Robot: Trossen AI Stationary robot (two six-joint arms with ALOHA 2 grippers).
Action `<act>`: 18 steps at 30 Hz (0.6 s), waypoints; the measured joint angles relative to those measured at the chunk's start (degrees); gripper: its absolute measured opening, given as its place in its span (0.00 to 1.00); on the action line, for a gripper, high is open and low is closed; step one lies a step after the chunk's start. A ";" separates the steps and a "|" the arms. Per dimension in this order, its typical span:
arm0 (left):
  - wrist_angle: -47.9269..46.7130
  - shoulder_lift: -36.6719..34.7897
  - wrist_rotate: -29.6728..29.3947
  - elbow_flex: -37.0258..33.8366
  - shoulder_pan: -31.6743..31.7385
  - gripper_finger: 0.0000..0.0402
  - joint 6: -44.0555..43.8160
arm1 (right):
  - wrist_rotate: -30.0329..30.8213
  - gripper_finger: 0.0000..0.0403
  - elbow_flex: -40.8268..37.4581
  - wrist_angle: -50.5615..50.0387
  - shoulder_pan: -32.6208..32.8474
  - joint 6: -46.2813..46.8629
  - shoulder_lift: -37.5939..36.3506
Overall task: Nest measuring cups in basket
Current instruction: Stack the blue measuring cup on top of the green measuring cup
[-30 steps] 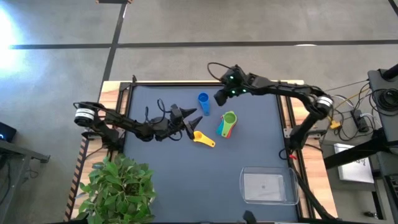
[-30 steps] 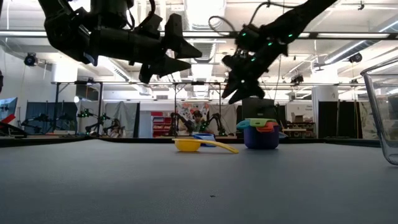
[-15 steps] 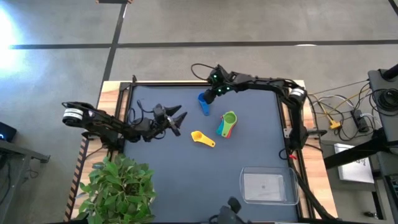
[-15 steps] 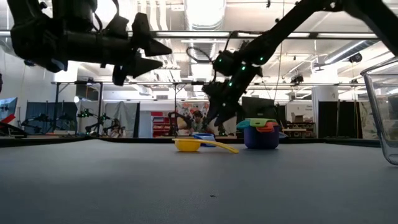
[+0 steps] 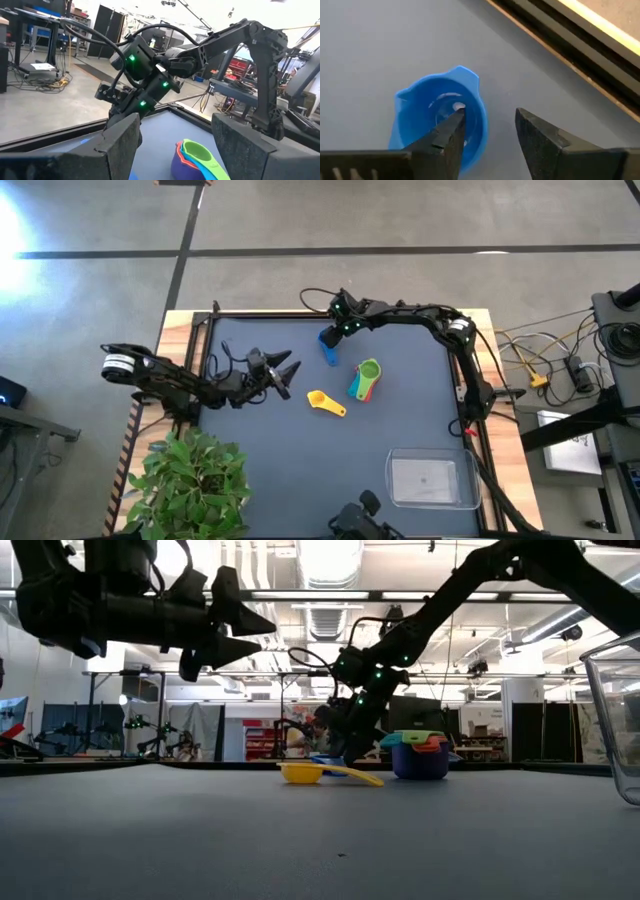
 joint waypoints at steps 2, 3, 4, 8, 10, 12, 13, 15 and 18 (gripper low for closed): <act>0.02 0.26 -0.02 0.00 0.00 0.58 -0.19 | -0.02 0.34 0.00 -0.51 0.00 -0.08 -0.12; 0.01 0.39 -0.01 0.00 0.00 0.58 -0.20 | 0.00 0.30 0.00 -0.87 0.00 -0.21 -0.34; -0.01 0.45 -0.02 0.00 0.00 0.58 -0.20 | -0.02 0.26 0.00 -1.37 0.00 -0.64 -0.68; -0.15 0.48 0.00 0.00 0.00 0.58 -0.20 | -0.02 0.06 0.00 -3.43 0.01 -1.00 -2.65; -0.26 0.48 -0.01 0.00 0.00 0.58 -0.37 | 0.01 0.03 0.00 -5.36 0.01 -0.98 -3.82; -0.24 0.48 0.00 0.00 0.00 0.58 -0.46 | 0.04 0.02 0.00 -7.88 0.02 -1.00 -5.37; -0.25 0.48 -0.01 0.00 0.00 0.58 -0.61 | 0.09 0.02 -0.02 -8.92 0.07 -1.03 -6.16; -0.19 0.48 -0.01 0.00 0.00 0.58 -0.94 | 0.08 0.02 -0.27 -10.13 0.25 -1.02 -7.95; -0.22 0.48 0.00 0.15 0.00 0.58 -1.42 | 0.05 0.02 -1.17 -10.52 0.56 -0.96 -10.26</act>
